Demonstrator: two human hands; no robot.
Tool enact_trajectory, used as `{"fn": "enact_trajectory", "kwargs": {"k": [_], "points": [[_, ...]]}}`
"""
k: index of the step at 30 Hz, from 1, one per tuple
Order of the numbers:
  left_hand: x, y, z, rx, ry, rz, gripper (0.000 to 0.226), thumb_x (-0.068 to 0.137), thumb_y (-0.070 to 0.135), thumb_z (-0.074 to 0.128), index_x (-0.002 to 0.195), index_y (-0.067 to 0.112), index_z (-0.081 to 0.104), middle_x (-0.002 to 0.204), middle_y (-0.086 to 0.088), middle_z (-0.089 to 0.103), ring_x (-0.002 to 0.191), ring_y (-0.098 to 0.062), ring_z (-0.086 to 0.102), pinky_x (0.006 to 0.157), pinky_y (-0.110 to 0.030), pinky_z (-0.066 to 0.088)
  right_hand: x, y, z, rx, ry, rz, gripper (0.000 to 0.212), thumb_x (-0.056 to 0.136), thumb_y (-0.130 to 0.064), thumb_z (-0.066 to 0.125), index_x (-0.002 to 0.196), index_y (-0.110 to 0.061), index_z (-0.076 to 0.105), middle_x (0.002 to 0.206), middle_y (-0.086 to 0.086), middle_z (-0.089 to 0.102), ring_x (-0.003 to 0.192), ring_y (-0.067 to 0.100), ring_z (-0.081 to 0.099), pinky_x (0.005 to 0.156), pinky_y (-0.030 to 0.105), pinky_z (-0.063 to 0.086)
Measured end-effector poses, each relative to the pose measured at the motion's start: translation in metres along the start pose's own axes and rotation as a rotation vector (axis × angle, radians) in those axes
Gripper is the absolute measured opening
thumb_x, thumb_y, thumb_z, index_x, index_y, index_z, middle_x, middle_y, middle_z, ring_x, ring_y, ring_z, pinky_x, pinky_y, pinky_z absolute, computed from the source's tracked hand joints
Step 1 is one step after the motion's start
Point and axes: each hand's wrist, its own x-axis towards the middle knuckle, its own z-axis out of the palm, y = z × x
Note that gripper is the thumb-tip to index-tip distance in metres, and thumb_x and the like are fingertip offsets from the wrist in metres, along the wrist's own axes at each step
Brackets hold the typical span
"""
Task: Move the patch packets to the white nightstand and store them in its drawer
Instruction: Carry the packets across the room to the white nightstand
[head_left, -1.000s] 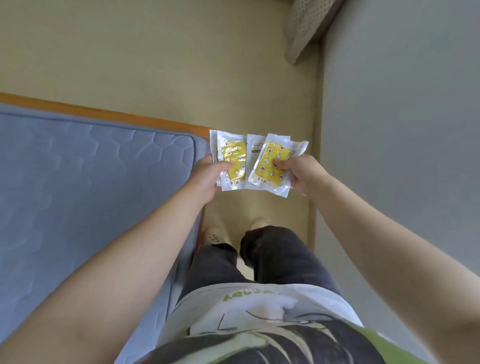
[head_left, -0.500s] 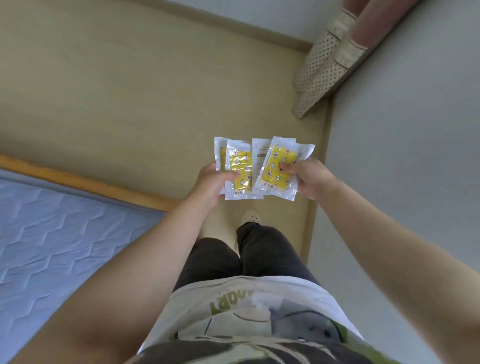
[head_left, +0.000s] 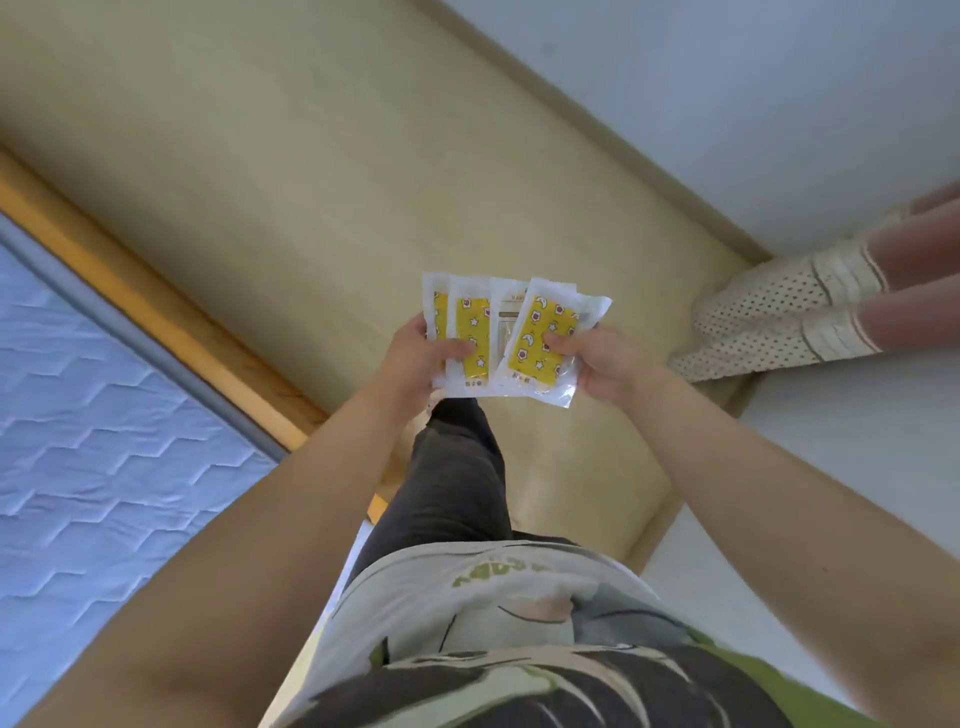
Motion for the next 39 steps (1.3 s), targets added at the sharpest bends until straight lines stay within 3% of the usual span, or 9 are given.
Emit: {"fn": "enact_trajectory", "kwargs": {"k": [2,6,9,14,18,25,32,39], "points": [[0.026,0.032,-0.016,-0.059,0.017,0.002,0.038,0.081,-0.015,0.061,0.11,0.01,0.06,0.101,-0.007,0.071,0.088,-0.026,0.071,0.072,-0.041,0.06,0.031,-0.036,0.024,-0.031,-0.026,0.024,0.024,0.09,0.006,0.054,0.11,-0.005,0.061,0.11,0.012,0.067,0.096,0.028,0.067,0.087,0.046,0.054],[0.069,0.096,-0.051,-0.161,0.072,0.005,0.036,0.082,-0.014,0.06,0.106,0.012,0.06,0.098,-0.006,0.072,0.085,-0.023,0.072,0.067,-0.037,0.06,0.085,-0.106,0.081,-0.091,-0.063,0.074,0.02,0.091,0.007,0.052,0.097,-0.008,0.064,0.088,0.005,0.074,0.077,0.021,0.072,0.07,0.038,0.06],[0.097,0.142,-0.08,-0.203,0.105,0.006,0.043,0.082,-0.013,0.06,0.119,0.009,0.057,0.11,-0.01,0.069,0.097,-0.028,0.069,0.075,-0.043,0.059,0.12,-0.155,0.128,-0.126,-0.11,0.094,0.019,0.091,0.007,0.051,0.096,-0.006,0.064,0.08,0.004,0.074,0.07,0.019,0.073,0.062,0.036,0.06],[0.142,0.212,-0.122,-0.273,0.162,0.024,0.044,0.086,-0.009,0.058,0.126,0.008,0.054,0.114,-0.011,0.068,0.098,-0.028,0.069,0.078,-0.044,0.058,0.177,-0.225,0.198,-0.235,-0.139,0.133,0.023,0.091,0.005,0.053,0.111,-0.003,0.062,0.103,0.011,0.069,0.086,0.025,0.069,0.067,0.04,0.06],[0.192,0.272,-0.156,-0.338,0.232,0.058,0.036,0.09,-0.001,0.057,0.124,0.01,0.055,0.115,-0.01,0.068,0.099,-0.027,0.068,0.081,-0.045,0.057,0.24,-0.291,0.258,-0.34,-0.178,0.144,0.019,0.09,0.007,0.053,0.102,-0.004,0.062,0.102,0.011,0.068,0.085,0.026,0.068,0.061,0.04,0.06],[0.278,0.38,-0.218,-0.52,0.444,0.124,0.03,0.089,-0.005,0.055,0.114,0.011,0.06,0.108,-0.009,0.07,0.094,-0.027,0.069,0.077,-0.043,0.058,0.353,-0.4,0.378,-0.609,-0.234,0.14,0.028,0.087,0.005,0.06,0.115,0.002,0.061,0.118,0.016,0.065,0.106,0.032,0.064,0.091,0.051,0.051],[0.309,0.458,-0.309,-0.719,0.632,0.125,0.035,0.089,-0.005,0.057,0.121,0.008,0.057,0.113,-0.011,0.068,0.1,-0.03,0.067,0.086,-0.046,0.054,0.425,-0.459,0.513,-0.768,-0.364,0.179,0.035,0.087,0.002,0.061,0.121,0.001,0.059,0.124,0.016,0.063,0.113,0.032,0.061,0.095,0.051,0.049],[0.324,0.534,-0.468,-0.778,0.744,0.136,0.033,0.089,-0.002,0.06,0.119,0.011,0.057,0.106,-0.005,0.069,0.097,-0.027,0.068,0.085,-0.045,0.055,0.49,-0.476,0.703,-0.924,-0.428,0.162,0.037,0.084,0.0,0.067,0.12,-0.001,0.061,0.119,0.012,0.066,0.109,0.029,0.064,0.1,0.049,0.046]]}}
